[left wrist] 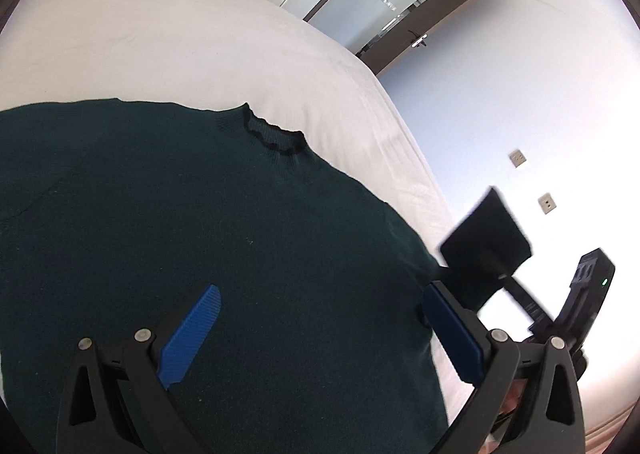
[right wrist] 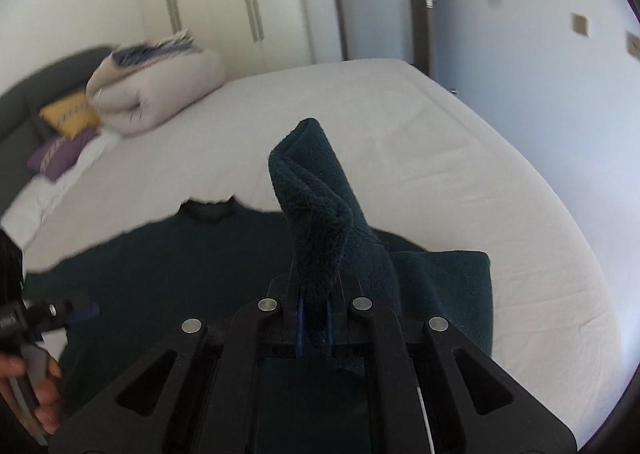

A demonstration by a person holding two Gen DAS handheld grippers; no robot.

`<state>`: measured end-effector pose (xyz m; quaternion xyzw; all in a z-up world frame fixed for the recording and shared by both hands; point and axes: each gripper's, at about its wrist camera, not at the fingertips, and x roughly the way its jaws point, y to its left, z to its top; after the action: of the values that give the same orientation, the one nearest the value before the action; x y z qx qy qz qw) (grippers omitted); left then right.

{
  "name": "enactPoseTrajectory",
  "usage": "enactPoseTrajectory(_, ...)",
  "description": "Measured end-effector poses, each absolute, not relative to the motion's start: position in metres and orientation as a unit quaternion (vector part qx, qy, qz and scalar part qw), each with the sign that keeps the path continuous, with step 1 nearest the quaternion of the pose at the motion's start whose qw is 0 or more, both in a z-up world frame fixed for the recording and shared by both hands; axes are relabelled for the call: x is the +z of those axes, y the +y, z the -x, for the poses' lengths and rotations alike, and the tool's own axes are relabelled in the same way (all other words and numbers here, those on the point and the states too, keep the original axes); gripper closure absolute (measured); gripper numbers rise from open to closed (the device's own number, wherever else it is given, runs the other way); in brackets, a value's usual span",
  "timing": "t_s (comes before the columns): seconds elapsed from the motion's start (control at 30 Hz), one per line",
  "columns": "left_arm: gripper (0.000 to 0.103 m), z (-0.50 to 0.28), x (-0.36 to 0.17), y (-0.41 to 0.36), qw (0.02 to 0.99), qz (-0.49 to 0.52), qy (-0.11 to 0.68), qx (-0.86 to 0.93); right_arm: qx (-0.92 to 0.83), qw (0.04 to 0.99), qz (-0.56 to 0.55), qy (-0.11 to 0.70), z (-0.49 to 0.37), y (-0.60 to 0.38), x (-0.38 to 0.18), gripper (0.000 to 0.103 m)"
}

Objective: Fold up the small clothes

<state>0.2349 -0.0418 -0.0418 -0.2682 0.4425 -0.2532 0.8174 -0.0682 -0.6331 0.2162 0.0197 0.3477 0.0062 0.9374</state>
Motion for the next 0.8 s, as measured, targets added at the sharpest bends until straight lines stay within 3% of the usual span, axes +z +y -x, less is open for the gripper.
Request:
enactPoseTrajectory(0.17, 0.000, -0.256, -0.048, -0.051, 0.780, 0.290, 0.466, -0.302, 0.010, 0.920, 0.078, 0.383, 0.049, -0.525, 0.130, 0.097)
enactPoseTrajectory(0.47, 0.002, -0.311, -0.056, -0.087, 0.732, 0.291, 0.513, -0.342, -0.006, 0.914, 0.181, 0.362, 0.057, -0.424, 0.082, 0.097)
enactPoseTrajectory(0.57, 0.021, -0.324, -0.066, -0.106, 0.718, 0.263, 0.543, -0.349, -0.001, 0.911, 0.204, 0.358, 0.055, -0.433, 0.088, 0.097)
enactPoseTrajectory(0.67, 0.054, -0.332, -0.081, -0.122, 0.700, 0.235, 0.574, -0.354, 0.003, 0.911, 0.205, 0.358, 0.077, -0.448, 0.104, 0.097)
enactPoseTrajectory(0.73, 0.095, -0.334, -0.089, -0.126, 0.691, 0.233, 0.586, -0.353, 0.006, 0.911, 0.201, 0.360, 0.078, -0.449, 0.104, 0.096)
enactPoseTrajectory(0.8, 0.095, -0.334, -0.088, -0.122, 0.702, 0.230, 0.578, -0.347, 0.021, 0.910, 0.187, 0.370, 0.095, -0.454, 0.115, 0.095)
